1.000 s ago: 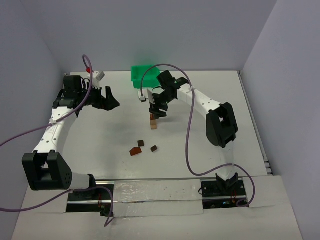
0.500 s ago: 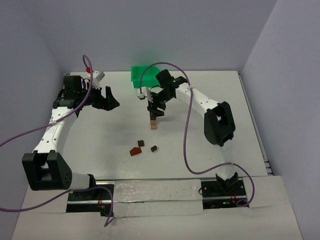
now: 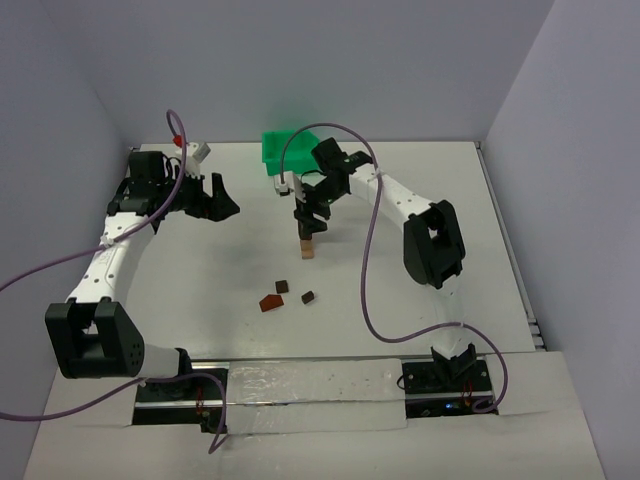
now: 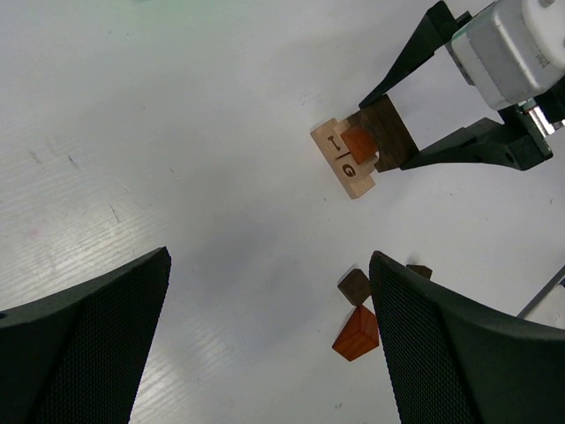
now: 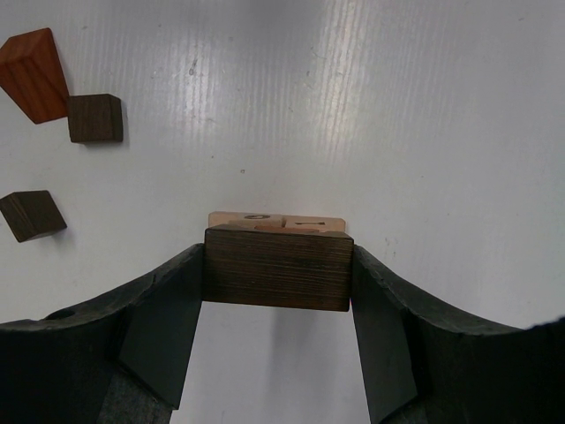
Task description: Build the wood block tower
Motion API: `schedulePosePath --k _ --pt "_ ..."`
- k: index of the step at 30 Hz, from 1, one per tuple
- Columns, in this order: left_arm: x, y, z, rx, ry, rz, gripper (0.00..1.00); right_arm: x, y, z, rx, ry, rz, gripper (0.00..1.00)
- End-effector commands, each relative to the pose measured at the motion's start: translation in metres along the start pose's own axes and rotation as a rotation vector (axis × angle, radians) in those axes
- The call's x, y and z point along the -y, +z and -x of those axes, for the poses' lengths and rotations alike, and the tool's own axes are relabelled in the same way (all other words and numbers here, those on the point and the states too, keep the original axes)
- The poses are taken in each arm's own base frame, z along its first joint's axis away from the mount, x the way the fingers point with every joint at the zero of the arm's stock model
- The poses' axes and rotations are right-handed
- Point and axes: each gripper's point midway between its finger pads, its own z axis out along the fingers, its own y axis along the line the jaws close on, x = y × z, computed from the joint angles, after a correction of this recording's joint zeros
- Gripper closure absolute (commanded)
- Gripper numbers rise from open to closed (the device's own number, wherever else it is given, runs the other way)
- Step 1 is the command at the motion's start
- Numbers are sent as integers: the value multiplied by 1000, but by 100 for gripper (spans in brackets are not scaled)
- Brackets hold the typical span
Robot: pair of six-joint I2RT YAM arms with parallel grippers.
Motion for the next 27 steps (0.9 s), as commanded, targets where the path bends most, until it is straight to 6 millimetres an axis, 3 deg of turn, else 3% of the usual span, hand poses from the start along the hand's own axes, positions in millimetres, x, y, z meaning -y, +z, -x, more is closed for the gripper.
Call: schedulePosePath --k 1,27 --pt "6 0 19 45 36 -26 1 10 -13 14 55 3 -11 90" --pt "7 4 19 34 38 -36 1 15 -9 2 68 55 22 84"
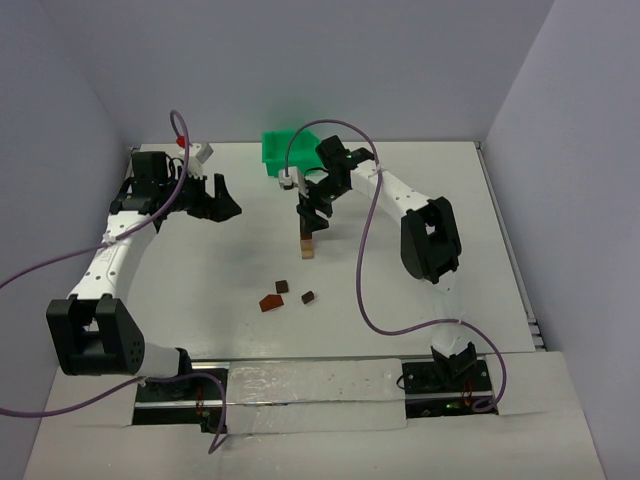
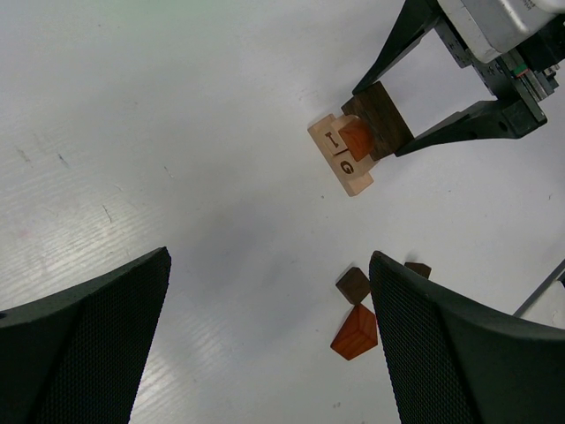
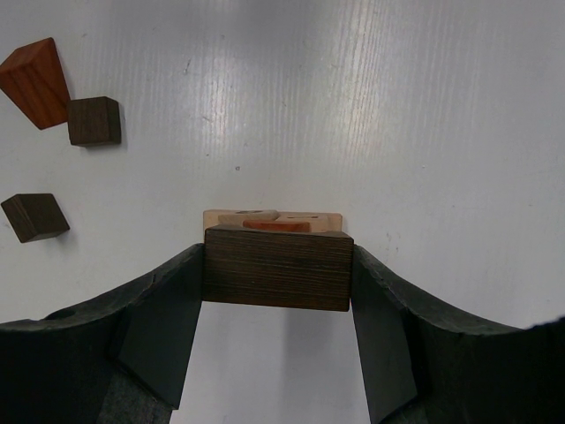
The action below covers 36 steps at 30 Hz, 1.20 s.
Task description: Build the wood block tower
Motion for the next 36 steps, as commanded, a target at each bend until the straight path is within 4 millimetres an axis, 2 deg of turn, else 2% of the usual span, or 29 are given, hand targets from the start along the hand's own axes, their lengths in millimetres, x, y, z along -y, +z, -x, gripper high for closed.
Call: schedulePosePath --k 1,36 --pt "7 -2 23 51 42 -26 1 5 -8 11 35 -19 -5 84" --pt "9 4 20 35 44 -36 1 3 0 1 33 -4 17 76"
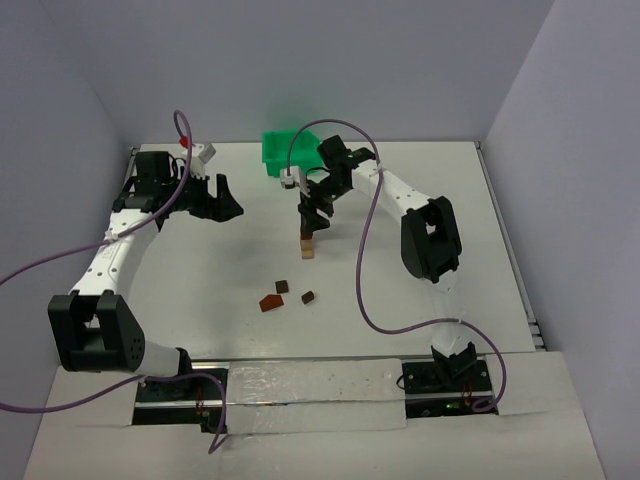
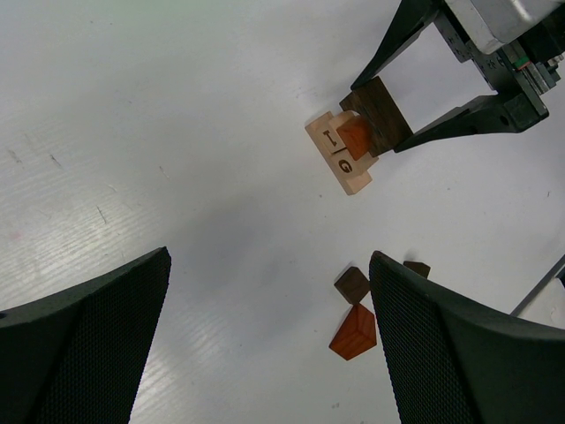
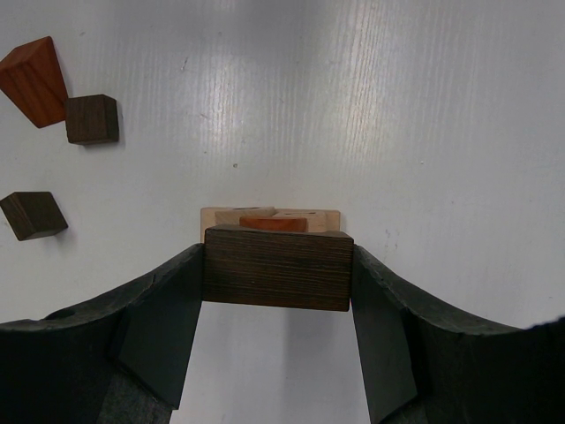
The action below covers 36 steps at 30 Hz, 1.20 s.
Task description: Build the wood block tower
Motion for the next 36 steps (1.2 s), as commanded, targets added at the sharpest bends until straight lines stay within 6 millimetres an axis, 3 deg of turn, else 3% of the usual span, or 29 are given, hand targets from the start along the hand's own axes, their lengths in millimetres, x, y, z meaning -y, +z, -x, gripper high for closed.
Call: schedulePosePath --k 1,36 --pt "8 -1 22 48 46 -27 1 1 1 4 27 -13 16 76" --pt "9 0 21 45 55 -29 1 -13 12 -4 -14 -29 43 70"
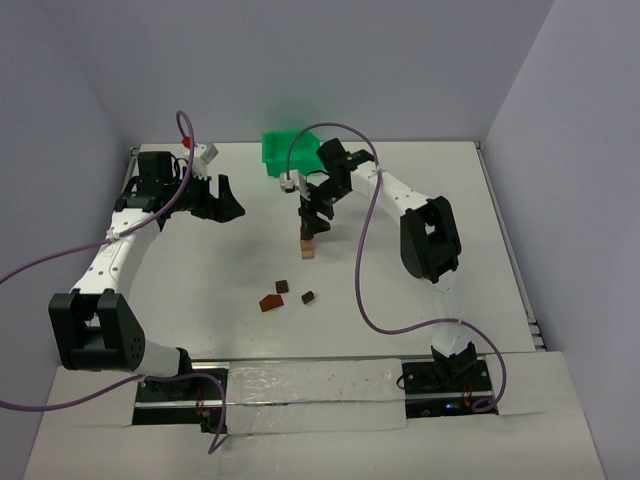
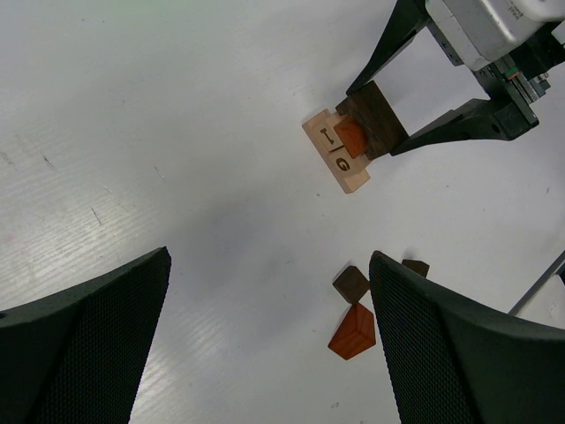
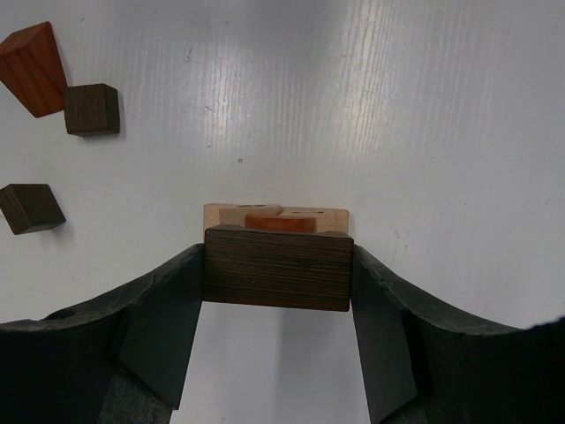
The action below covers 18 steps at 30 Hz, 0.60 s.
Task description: Build the wood block tower
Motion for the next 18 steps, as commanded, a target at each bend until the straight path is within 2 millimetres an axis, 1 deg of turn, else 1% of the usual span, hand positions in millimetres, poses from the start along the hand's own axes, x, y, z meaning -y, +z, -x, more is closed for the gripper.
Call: schedulePosePath --k 1,5,18 --pt "7 -4 23 54 51 -20 1 -7 6 2 2 -11 24 69" --pt "7 -5 23 55 53 -19 1 -7 7 2 0 -10 26 67" --pt "7 -4 23 53 51 -23 1 -8 11 -3 -13 -2 32 64"
